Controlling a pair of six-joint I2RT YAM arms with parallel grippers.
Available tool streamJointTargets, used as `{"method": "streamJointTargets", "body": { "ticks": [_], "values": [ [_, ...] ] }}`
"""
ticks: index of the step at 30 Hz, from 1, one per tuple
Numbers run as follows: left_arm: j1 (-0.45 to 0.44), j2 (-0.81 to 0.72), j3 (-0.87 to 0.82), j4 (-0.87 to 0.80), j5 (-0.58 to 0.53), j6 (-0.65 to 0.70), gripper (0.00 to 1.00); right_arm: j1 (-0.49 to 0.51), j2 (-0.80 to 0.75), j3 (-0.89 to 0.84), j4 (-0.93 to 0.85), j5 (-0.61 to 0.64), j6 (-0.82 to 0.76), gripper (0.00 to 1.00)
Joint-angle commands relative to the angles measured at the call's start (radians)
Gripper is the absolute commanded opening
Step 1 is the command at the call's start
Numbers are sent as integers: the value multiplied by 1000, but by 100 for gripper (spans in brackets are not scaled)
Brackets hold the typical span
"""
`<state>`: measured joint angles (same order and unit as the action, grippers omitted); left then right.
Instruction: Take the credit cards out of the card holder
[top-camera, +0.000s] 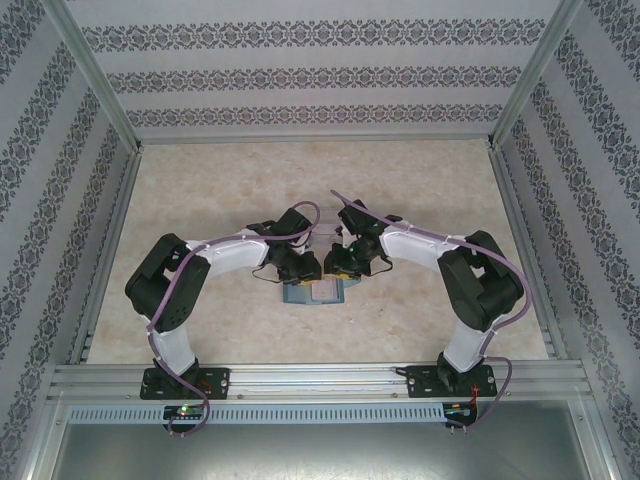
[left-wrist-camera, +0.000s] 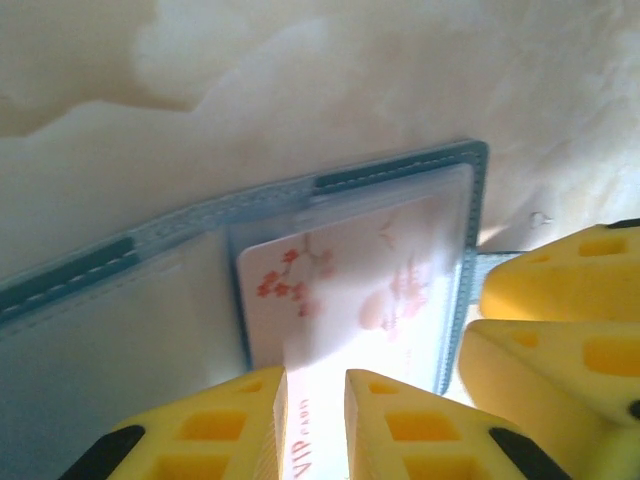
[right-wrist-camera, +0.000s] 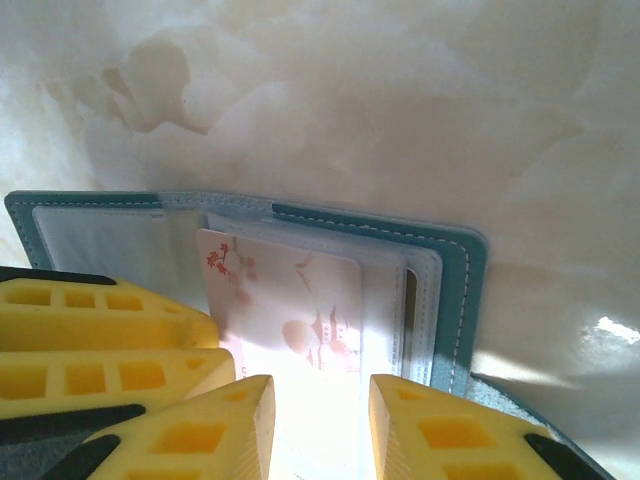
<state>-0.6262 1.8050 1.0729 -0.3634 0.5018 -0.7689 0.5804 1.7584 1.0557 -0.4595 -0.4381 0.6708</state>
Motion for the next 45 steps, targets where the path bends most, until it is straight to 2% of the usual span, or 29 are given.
{"method": "streamJointTargets", "body": {
  "ticks": [1, 10, 17, 30, 45],
  "values": [
    [10, -32, -13, 67, 50, -35, 22, 3, -22, -16, -11, 1, 15, 31],
    [11, 12, -4, 13, 8, -1, 22, 4, -9, -5, -14, 0, 16, 31],
    [16, 51, -7, 19, 25, 4, 21, 5, 12, 1, -4, -17, 21, 31],
    [16, 3, 33, -147, -105, 79, 22, 11, 42, 12, 8, -38, 27, 32],
    [34, -65, -3, -78, -70, 44, 22, 32, 19, 31, 18, -46, 38, 31]
  ]
}}
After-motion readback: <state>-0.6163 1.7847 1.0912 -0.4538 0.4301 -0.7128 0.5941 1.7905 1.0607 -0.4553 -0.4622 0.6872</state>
